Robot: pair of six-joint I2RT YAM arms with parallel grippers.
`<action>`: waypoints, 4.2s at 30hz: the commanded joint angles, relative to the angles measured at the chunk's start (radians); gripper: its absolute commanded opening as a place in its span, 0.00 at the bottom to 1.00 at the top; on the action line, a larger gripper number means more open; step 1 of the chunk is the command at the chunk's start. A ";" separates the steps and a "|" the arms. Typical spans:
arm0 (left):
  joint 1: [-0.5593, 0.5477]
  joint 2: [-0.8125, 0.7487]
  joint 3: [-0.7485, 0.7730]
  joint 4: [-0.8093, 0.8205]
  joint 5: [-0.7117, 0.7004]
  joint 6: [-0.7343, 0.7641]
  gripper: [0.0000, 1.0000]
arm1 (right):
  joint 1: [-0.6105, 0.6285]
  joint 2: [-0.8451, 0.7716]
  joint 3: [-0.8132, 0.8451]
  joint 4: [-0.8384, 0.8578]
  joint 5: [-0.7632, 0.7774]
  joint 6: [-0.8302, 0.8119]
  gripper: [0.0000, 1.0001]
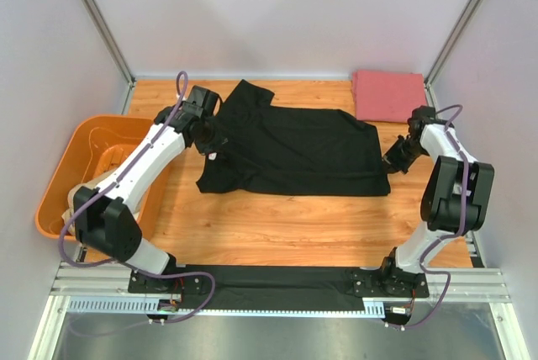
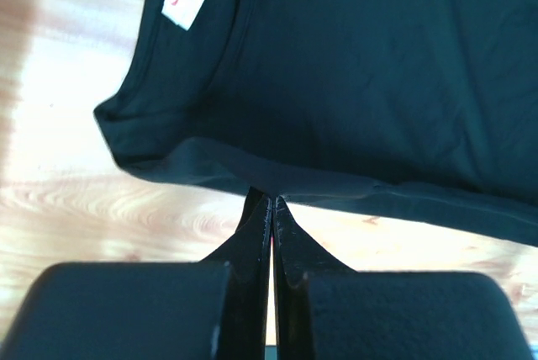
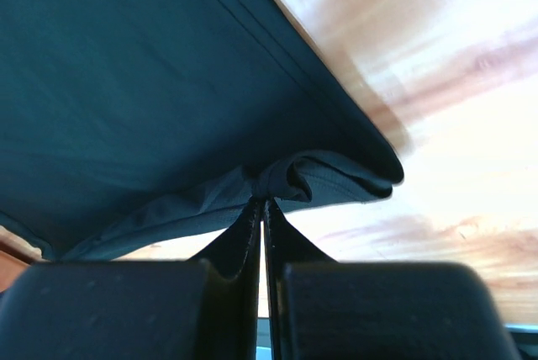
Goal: Fold and stack the t-shirts
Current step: Fold the tshirt
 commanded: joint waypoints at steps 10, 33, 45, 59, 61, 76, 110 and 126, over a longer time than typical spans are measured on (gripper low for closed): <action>0.052 0.084 0.066 0.033 0.028 0.071 0.00 | 0.020 0.118 0.162 0.011 0.007 -0.011 0.01; 0.071 0.248 0.156 0.067 0.066 0.097 0.00 | 0.033 0.277 0.270 0.003 0.010 -0.033 0.01; 0.071 0.354 0.242 0.068 0.088 0.090 0.00 | 0.031 0.300 0.282 0.003 0.010 -0.037 0.01; 0.071 0.438 0.340 0.039 0.065 0.111 0.00 | 0.031 0.326 0.314 0.003 0.016 -0.028 0.02; 0.071 0.458 0.362 0.039 0.071 0.117 0.00 | 0.031 0.329 0.317 0.005 0.014 -0.025 0.02; 0.080 0.207 0.229 -0.068 -0.087 0.360 0.65 | 0.033 0.221 0.356 -0.067 0.091 -0.088 0.30; 0.166 0.265 -0.129 0.070 0.085 0.446 0.45 | -0.047 0.053 -0.022 0.026 0.077 -0.151 0.40; 0.169 0.343 -0.141 0.076 0.060 0.455 0.27 | -0.049 0.096 0.009 0.029 0.092 -0.155 0.37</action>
